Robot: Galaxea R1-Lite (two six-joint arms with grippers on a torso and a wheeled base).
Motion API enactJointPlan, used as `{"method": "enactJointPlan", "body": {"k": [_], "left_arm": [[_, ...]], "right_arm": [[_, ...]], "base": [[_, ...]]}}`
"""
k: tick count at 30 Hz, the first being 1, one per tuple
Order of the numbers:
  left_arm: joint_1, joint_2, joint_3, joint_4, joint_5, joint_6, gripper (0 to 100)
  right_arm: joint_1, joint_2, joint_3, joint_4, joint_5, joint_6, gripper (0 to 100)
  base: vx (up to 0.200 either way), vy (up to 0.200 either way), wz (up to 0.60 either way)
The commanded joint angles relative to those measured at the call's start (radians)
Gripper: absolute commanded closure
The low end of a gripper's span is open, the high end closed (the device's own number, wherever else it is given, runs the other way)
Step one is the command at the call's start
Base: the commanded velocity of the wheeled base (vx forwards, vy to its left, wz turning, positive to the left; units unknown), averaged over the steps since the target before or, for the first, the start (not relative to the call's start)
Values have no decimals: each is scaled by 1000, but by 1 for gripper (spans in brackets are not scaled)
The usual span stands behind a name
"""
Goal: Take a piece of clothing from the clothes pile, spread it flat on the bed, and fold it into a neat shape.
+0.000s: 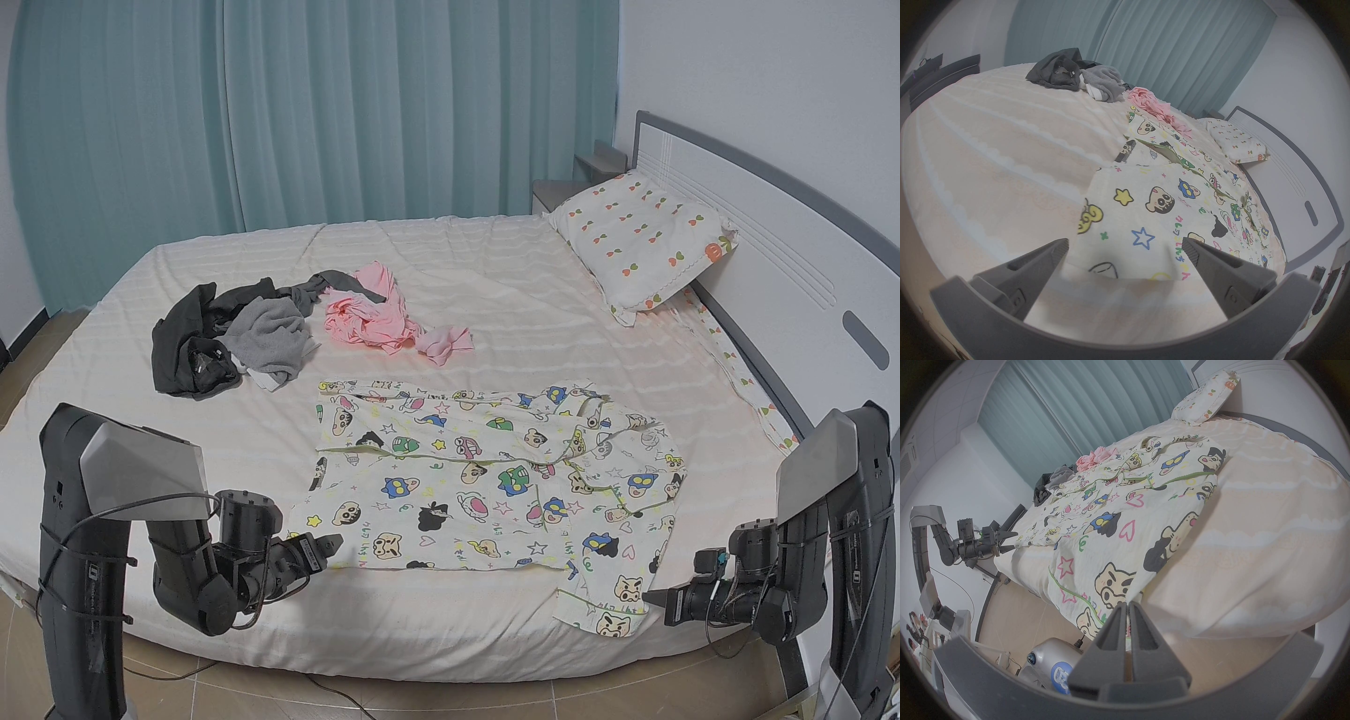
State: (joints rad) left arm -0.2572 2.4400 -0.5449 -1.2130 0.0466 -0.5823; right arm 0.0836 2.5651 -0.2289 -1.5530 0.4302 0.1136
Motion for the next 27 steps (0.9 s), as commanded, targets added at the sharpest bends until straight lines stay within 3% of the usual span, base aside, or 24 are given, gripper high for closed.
{"method": "enactJointPlan", "body": {"k": [1, 27], "left_arm": [[-14, 13, -43, 38, 6, -1, 100], [-2, -75, 80, 41, 62, 1, 100]], "right_arm": [[4, 3, 2, -9, 1, 0, 100], [41, -2, 17, -9, 35, 37, 100]], "base": [[0, 0, 0], [0, 0, 0]]}}
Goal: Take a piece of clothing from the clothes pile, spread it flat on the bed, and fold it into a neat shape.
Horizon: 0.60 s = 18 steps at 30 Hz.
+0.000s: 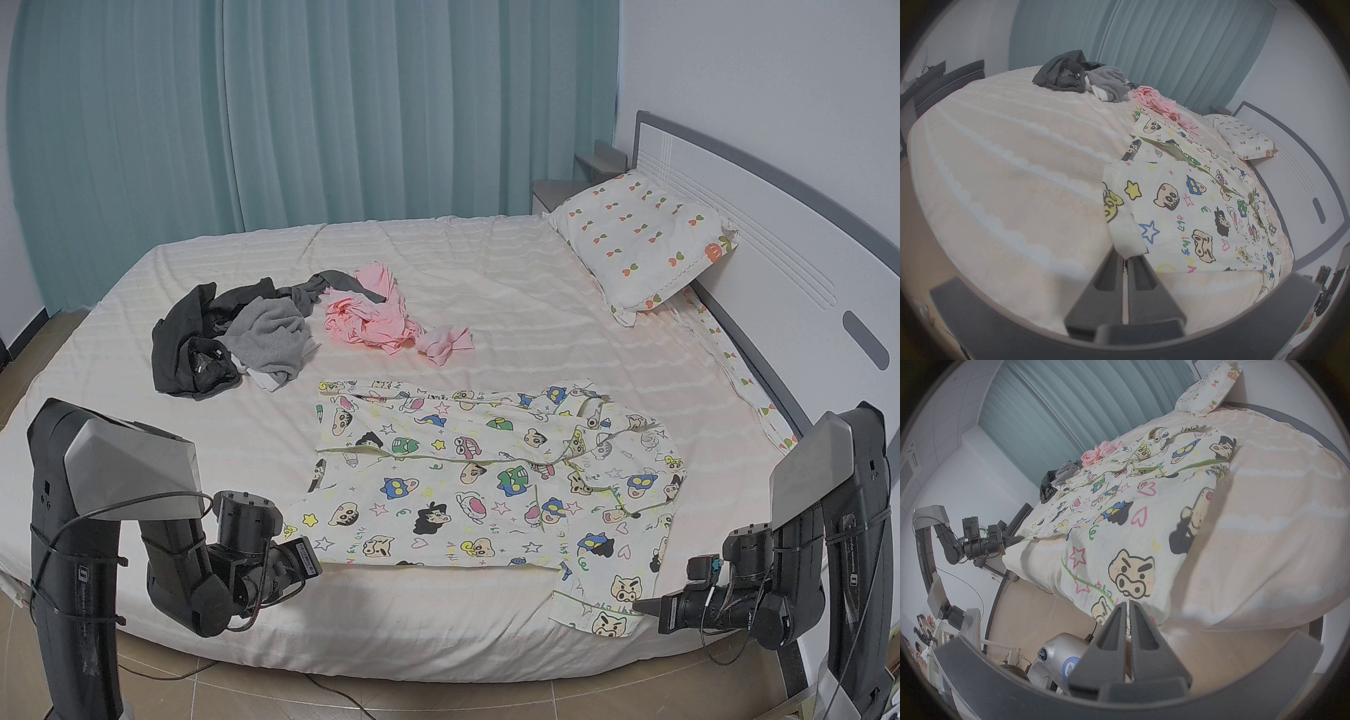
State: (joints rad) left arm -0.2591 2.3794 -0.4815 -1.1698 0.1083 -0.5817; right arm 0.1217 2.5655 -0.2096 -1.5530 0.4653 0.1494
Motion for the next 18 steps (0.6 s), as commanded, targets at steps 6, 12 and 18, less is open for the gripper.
{"method": "enactJointPlan", "body": {"k": [6, 12, 18], "left_arm": [[-3, -11, 17, -24, 1, -1, 100], [-8, -11, 18, -24, 1, -1, 100], [-8, -3, 18, -25, 2, -1, 100]], "right_arm": [[-1, -4, -8, -9, -5, 9, 0], [-5, -8, -8, -9, -7, 16, 0], [-28, -10, -24, -9, -39, 18, 0]], "base": [[0, 0, 0], [0, 0, 0], [0, 0, 0]]}}
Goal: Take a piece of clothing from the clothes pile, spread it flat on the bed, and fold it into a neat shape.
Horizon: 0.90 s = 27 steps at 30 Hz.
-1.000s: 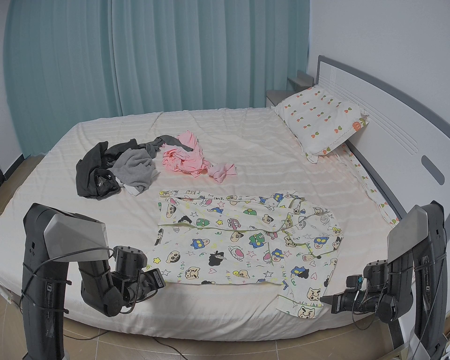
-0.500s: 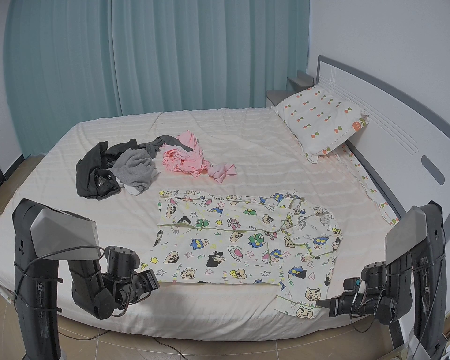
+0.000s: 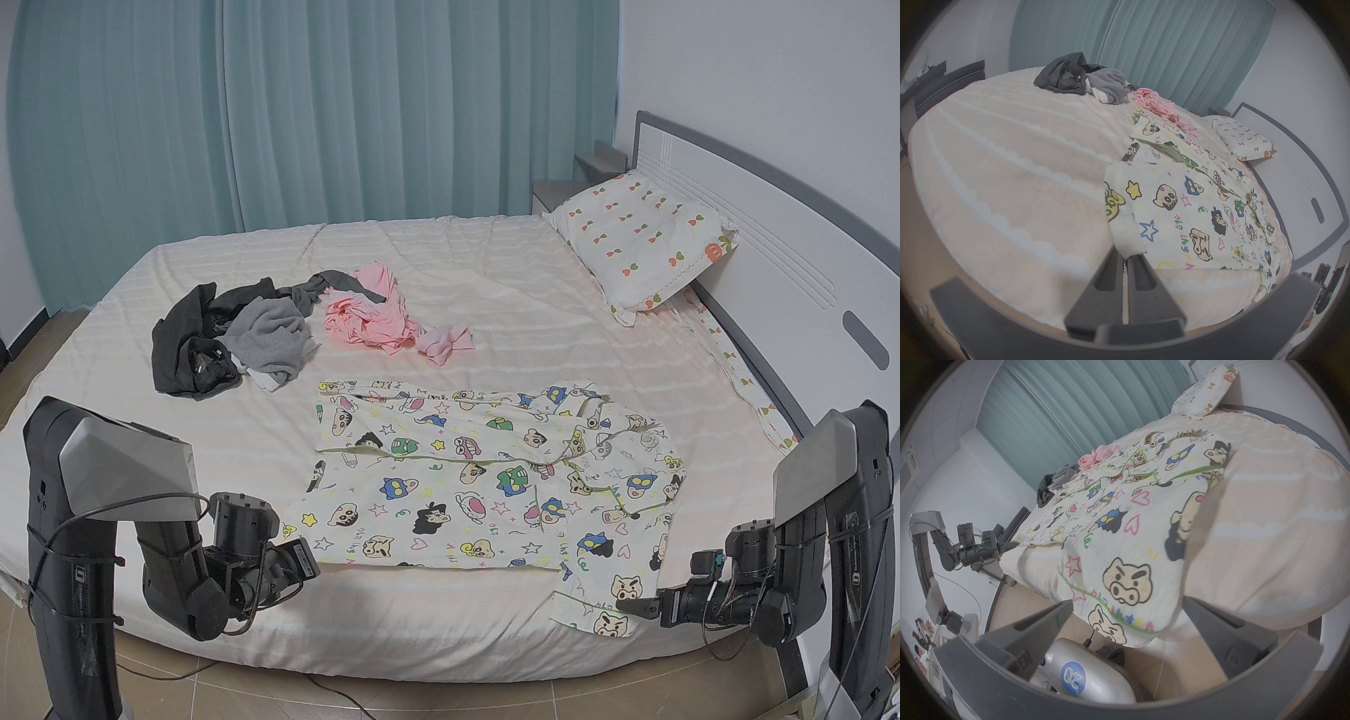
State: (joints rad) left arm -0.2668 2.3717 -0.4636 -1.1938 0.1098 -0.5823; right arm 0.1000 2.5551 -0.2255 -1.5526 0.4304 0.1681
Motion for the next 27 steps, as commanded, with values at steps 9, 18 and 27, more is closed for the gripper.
{"method": "enactJointPlan", "body": {"k": [9, 18, 27], "left_arm": [[0, 11, 0, -1, 1, -1, 100], [0, 11, 0, -1, 1, -1, 100], [-2, 9, 28, -6, 4, 2, 100]], "right_arm": [[44, 17, -83, 0, -7, -1, 0], [66, 4, -103, 60, 5, -5, 100], [66, -18, -161, 143, 8, -25, 100]], "base": [[0, 0, 0], [0, 0, 0], [0, 0, 0]]}}
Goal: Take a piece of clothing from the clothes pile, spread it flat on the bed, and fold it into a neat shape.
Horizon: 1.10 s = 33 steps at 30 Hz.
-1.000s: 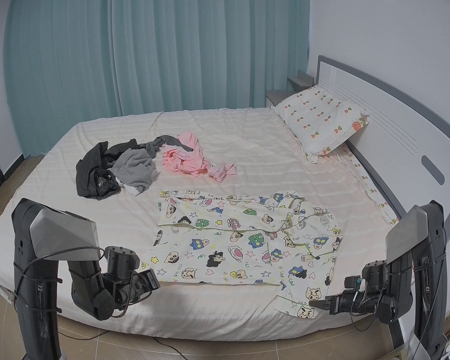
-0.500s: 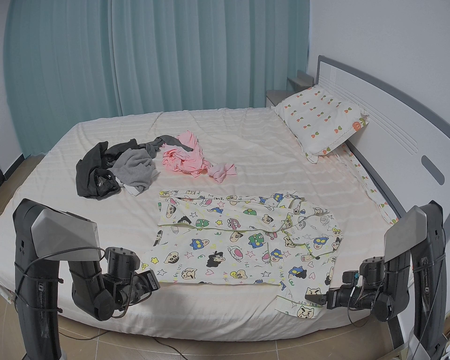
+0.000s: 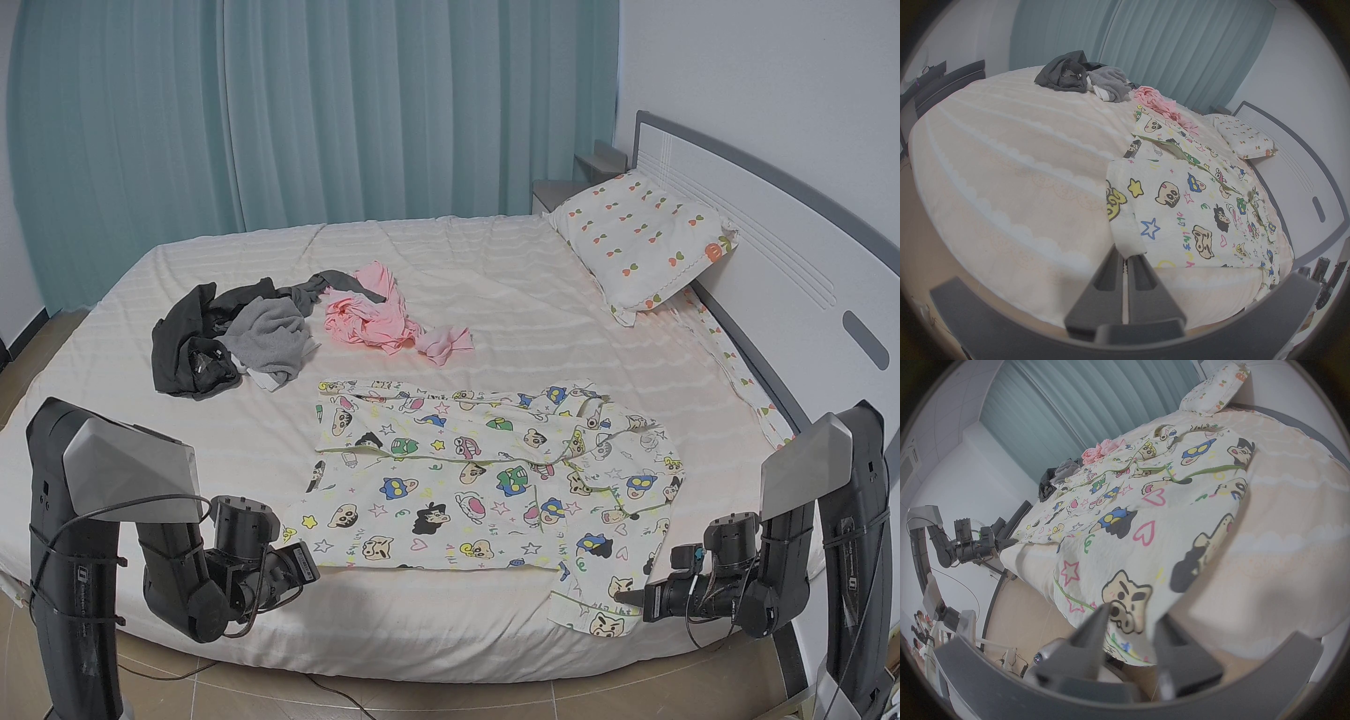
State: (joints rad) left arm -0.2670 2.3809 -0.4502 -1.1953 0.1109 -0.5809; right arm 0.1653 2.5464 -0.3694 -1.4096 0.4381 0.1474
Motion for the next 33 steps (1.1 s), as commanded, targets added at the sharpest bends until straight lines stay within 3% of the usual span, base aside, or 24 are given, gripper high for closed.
{"method": "enactJointPlan", "body": {"k": [1, 6, 14, 18, 33], "left_arm": [[-1, 0, 19, -9, 9, 1, 100], [-1, 0, 47, -21, 20, 18, 100], [-1, -2, 79, -21, 20, 53, 100], [-1, -2, 94, -21, 18, 55, 100], [0, -2, 140, -21, 12, 53, 100]], "right_arm": [[-1, -9, -17, -2, 2, -5, 100], [-36, -18, -10, 8, 36, -3, 100], [-58, -40, 9, 44, 37, -12, 100], [-61, -66, 20, 101, 37, -52, 100], [-78, -71, 78, 107, 39, -137, 100]], "base": [[0, 0, 0], [0, 0, 0], [0, 0, 0], [0, 0, 0], [0, 0, 0]]}}
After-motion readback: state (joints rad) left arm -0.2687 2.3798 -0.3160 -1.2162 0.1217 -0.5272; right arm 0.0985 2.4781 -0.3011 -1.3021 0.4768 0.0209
